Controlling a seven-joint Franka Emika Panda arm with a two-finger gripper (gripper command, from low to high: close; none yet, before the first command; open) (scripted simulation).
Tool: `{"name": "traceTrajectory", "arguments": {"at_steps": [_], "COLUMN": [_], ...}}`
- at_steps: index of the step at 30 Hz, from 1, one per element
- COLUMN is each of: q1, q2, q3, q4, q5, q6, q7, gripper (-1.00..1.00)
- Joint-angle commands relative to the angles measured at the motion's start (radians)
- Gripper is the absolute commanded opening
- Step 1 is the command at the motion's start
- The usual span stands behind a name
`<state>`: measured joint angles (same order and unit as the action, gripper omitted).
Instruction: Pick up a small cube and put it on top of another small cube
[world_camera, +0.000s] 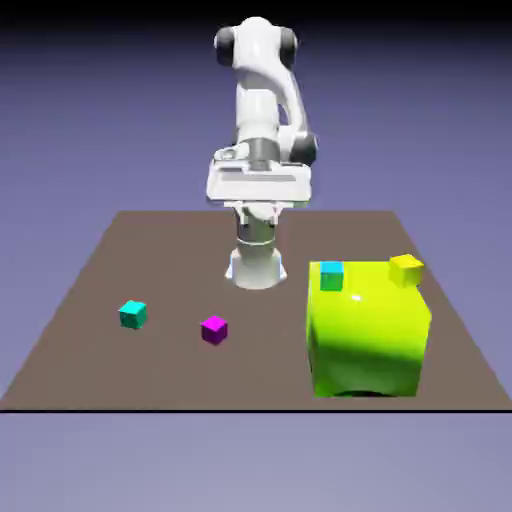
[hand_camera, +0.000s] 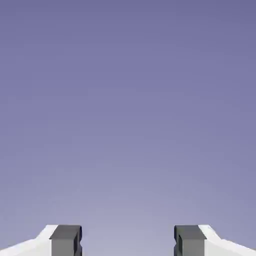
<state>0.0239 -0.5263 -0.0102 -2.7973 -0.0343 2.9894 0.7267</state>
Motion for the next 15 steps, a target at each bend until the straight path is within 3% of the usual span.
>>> {"name": "traceTrajectory", "arguments": {"at_steps": [1,15], "q1": [0.01,0.148], "q2": [0.036,0.544], "q3": [-0.008,-0.127], "q4": [0.011,0.158], "q5": [-0.028,-0.427], "q6": [-0.04,-0.592], "q7": [-0.012,-0.178], "gripper": [0.0,0.0]}}
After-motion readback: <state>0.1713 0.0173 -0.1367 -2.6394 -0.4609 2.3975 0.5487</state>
